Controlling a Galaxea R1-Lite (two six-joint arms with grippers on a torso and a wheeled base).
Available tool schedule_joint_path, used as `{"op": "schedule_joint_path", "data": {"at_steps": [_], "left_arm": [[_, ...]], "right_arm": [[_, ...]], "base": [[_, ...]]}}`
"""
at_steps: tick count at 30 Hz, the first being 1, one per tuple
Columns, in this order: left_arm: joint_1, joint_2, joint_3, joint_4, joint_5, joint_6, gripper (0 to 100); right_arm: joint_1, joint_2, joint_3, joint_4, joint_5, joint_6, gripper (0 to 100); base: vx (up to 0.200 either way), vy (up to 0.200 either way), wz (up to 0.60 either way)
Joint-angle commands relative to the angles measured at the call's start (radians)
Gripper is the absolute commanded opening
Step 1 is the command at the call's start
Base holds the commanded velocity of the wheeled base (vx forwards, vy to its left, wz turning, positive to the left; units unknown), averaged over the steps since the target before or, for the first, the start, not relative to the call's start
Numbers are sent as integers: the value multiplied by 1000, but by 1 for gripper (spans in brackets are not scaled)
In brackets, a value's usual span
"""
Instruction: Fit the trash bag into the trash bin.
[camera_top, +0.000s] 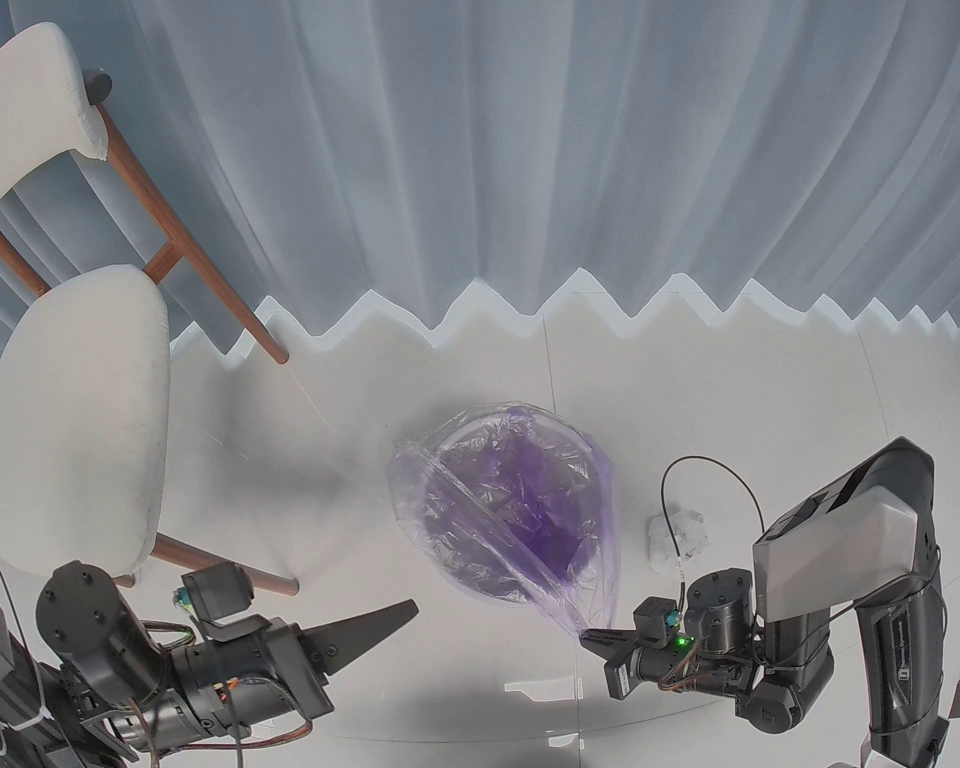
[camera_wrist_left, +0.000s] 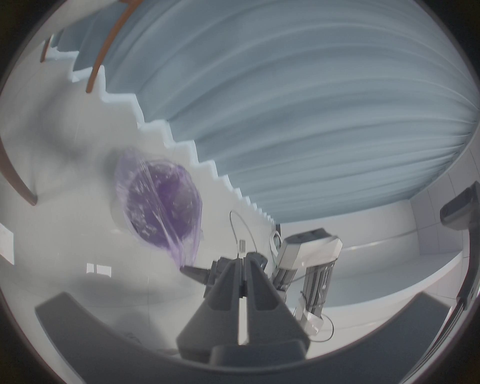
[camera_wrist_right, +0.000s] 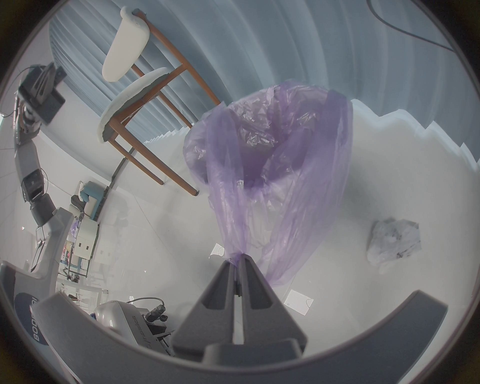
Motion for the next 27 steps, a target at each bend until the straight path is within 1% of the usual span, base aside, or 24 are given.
{"op": "schedule_joint_path", "data": {"at_steps": [1,2,4,7,10,11,14,17,21,23,24,25,26,27], "left_arm": [[-18,-73,21,0,67,-5,0],[-18,-73,21,0,69,-5,0],[-21,-79,21,-1,69,0,0],[-48,-88,21,0,70,0,0],[-85,-116,21,0,76,-7,0],[-101,-142,21,2,84,-10,0],[-98,-147,21,11,112,-10,0],[-93,-159,21,49,147,-11,0],[-75,-181,21,117,185,-14,0],[-75,-181,21,120,187,-14,0],[-61,-188,21,149,205,-16,0],[-61,-196,21,154,208,-16,0],[-55,-210,21,174,211,-17,0],[-56,-214,21,186,211,-17,0]], "right_arm": [[6,46,-16,-11,1,19,0],[6,46,-16,-11,1,19,100],[6,43,-13,-13,1,22,100],[8,-6,7,-16,1,27,100],[6,-126,48,-14,7,58,100],[5,-197,58,-14,11,90,100],[-5,-332,65,-11,37,137,100],[-46,-422,65,-11,44,157,100],[-97,-419,48,-11,31,163,100],[-100,-416,47,-13,30,162,100],[-146,-347,25,-13,-48,156,100],[-156,-316,10,-13,-88,156,100],[-179,-247,-30,-13,-159,156,100],[-181,-227,-44,-13,-162,156,100]], "base": [[0,0,0],[0,0,0],[0,0,0],[0,0,0],[0,0,0],[0,0,0],[0,0,0],[0,0,0],[0,0,0],[0,0,0],[0,0,0],[0,0,0],[0,0,0],[0,0,0]]}}
